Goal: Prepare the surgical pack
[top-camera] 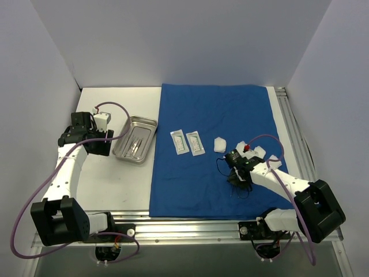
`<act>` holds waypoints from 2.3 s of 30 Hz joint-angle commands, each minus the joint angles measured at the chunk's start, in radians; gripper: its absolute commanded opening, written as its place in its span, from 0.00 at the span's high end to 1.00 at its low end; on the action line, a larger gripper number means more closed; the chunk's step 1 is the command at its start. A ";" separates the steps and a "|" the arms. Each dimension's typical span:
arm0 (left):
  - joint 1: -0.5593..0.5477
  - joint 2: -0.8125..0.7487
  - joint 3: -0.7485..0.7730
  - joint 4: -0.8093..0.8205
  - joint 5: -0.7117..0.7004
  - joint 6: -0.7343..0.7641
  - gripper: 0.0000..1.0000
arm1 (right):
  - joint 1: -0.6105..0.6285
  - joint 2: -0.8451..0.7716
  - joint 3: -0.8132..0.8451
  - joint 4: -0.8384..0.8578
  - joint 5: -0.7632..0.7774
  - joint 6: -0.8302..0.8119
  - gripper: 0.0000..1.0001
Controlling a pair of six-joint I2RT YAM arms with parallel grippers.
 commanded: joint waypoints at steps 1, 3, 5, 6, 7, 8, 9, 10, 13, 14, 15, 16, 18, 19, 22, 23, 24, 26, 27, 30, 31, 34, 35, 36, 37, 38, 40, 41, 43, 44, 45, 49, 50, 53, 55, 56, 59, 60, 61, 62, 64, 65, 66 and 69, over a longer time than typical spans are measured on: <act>0.007 0.003 0.014 0.022 0.022 0.000 0.28 | -0.009 -0.002 -0.014 0.012 -0.011 -0.009 0.77; 0.007 0.003 0.014 0.022 0.022 0.000 0.28 | -0.012 -0.003 -0.011 0.001 0.000 -0.015 0.83; 0.007 0.005 0.014 0.022 0.023 0.000 0.28 | -0.012 -0.009 -0.007 -0.001 -0.001 -0.025 0.93; 0.007 0.005 0.014 0.020 0.023 0.000 0.29 | -0.012 -0.015 -0.005 -0.001 -0.003 -0.026 0.96; 0.007 0.007 0.015 0.020 0.022 0.000 0.28 | -0.012 -0.020 -0.001 -0.005 -0.004 -0.029 0.98; 0.007 0.008 0.017 0.020 0.023 -0.001 0.29 | -0.011 -0.035 0.012 -0.010 -0.004 -0.037 1.00; 0.007 0.010 0.017 0.019 0.023 0.000 0.28 | -0.011 -0.044 0.024 -0.024 -0.001 -0.040 1.00; 0.007 0.008 0.018 0.019 0.023 0.000 0.28 | -0.009 -0.052 0.039 -0.034 -0.001 -0.043 1.00; 0.007 0.007 0.018 0.019 0.023 0.000 0.28 | 0.008 -0.081 0.134 -0.091 0.032 -0.054 1.00; 0.007 0.007 0.017 0.019 0.023 0.000 0.28 | 0.020 -0.081 0.166 -0.106 0.046 -0.055 1.00; 0.007 0.007 0.018 0.020 0.022 0.000 0.28 | 0.032 -0.078 0.243 -0.132 0.060 -0.054 1.00; 0.007 0.007 0.015 0.020 0.019 -0.001 0.28 | 0.050 -0.071 0.283 -0.140 0.090 -0.049 1.00; 0.007 0.005 0.014 0.020 0.017 -0.001 0.28 | 0.133 -0.020 0.369 -0.133 0.120 -0.038 1.00; 0.007 0.002 0.012 0.022 0.016 -0.001 0.28 | 0.164 0.007 0.459 -0.117 0.144 -0.026 1.00; 0.005 -0.001 0.011 0.020 0.008 -0.003 0.28 | 0.282 0.162 0.632 -0.018 0.141 -0.028 1.00; 0.007 -0.003 0.009 0.022 0.007 -0.004 0.28 | 0.329 0.257 0.677 0.058 0.129 -0.034 1.00; 0.007 -0.006 0.009 0.020 0.004 -0.004 0.28 | 0.350 0.311 0.717 0.097 0.115 -0.041 1.00; 0.007 -0.012 0.007 0.017 -0.004 -0.004 0.28 | 0.374 0.470 0.859 0.159 0.071 -0.066 1.00; 0.007 -0.015 0.007 0.013 -0.004 -0.004 0.28 | 0.388 0.527 0.918 0.189 0.051 -0.072 1.00; 0.005 -0.026 0.009 0.008 -0.009 -0.006 0.28 | 0.402 0.739 1.163 0.200 -0.045 -0.095 1.00; 0.007 -0.027 0.009 0.006 -0.010 -0.007 0.28 | 0.411 0.782 1.221 0.197 -0.058 -0.098 1.00; 0.007 -0.024 0.007 0.008 -0.009 -0.006 0.28 | 0.422 0.931 1.397 0.183 -0.080 -0.091 1.00; 0.007 -0.023 0.006 0.011 -0.010 -0.007 0.28 | 0.420 0.981 1.438 0.186 -0.080 -0.069 1.00; 0.007 -0.021 0.006 0.009 -0.012 -0.006 0.28 | 0.422 1.002 1.444 0.196 -0.075 -0.055 1.00; 0.007 -0.020 0.004 0.013 -0.013 -0.007 0.28 | 0.420 1.015 1.444 0.209 -0.066 -0.045 1.00; 0.007 -0.018 0.003 0.014 -0.012 -0.007 0.28 | 0.423 1.038 1.443 0.229 -0.058 -0.028 1.00; 0.005 -0.016 0.003 0.014 -0.009 -0.007 0.28 | 0.423 1.060 1.441 0.248 -0.035 0.008 1.00; 0.007 -0.016 0.003 0.014 -0.009 -0.006 0.28 | 0.422 1.080 1.441 0.257 -0.029 0.021 1.00; 0.007 -0.015 0.001 0.016 -0.007 -0.007 0.28 | 0.423 1.097 1.443 0.266 -0.008 0.052 1.00; 0.007 -0.016 0.001 0.017 -0.007 -0.006 0.28 | 0.423 1.109 1.443 0.277 0.000 0.058 1.00; 0.007 -0.016 0.000 0.019 -0.007 -0.006 0.28 | 0.425 1.115 1.444 0.278 0.008 0.063 1.00; 0.007 -0.012 -0.002 0.022 -0.006 -0.006 0.28 | 0.429 1.149 1.478 0.271 0.034 0.080 1.00; 0.007 -0.012 -0.002 0.022 -0.006 -0.006 0.28 | 0.429 1.160 1.484 0.271 0.048 0.086 1.00; 0.007 -0.012 -0.002 0.022 -0.006 -0.006 0.28 | 0.429 1.169 1.486 0.266 0.060 0.098 1.00; 0.007 -0.010 -0.003 0.023 -0.004 -0.004 0.28 | 0.431 1.174 1.484 0.265 0.071 0.101 1.00; 0.007 -0.010 -0.003 0.025 -0.004 -0.004 0.28 | 0.430 1.177 1.484 0.263 0.072 0.103 0.99; 0.007 -0.009 -0.003 0.025 -0.006 -0.004 0.28 | 0.431 1.183 1.484 0.268 0.072 0.110 0.94; 0.007 -0.009 -0.002 0.025 -0.004 -0.004 0.28 | 0.431 1.184 1.487 0.269 0.071 0.112 0.92; 0.007 -0.009 -0.003 0.025 -0.004 -0.004 0.28 | 0.430 1.186 1.490 0.271 0.066 0.110 0.90; 0.007 -0.009 -0.003 0.025 -0.004 -0.003 0.28 | 0.433 1.189 1.493 0.269 0.065 0.109 0.86; 0.007 -0.010 -0.003 0.025 -0.004 -0.003 0.28 | 0.433 1.189 1.506 0.266 0.063 0.101 0.82; 0.007 -0.010 -0.003 0.025 -0.004 -0.003 0.28 | 0.434 1.187 1.509 0.265 0.063 0.098 0.81; 0.007 -0.009 -0.002 0.025 -0.004 -0.004 0.28 | 0.436 1.184 1.512 0.265 0.066 0.097 0.81; 0.007 -0.009 0.001 0.023 -0.003 -0.003 0.28 | 0.436 1.172 1.520 0.262 0.080 0.091 0.80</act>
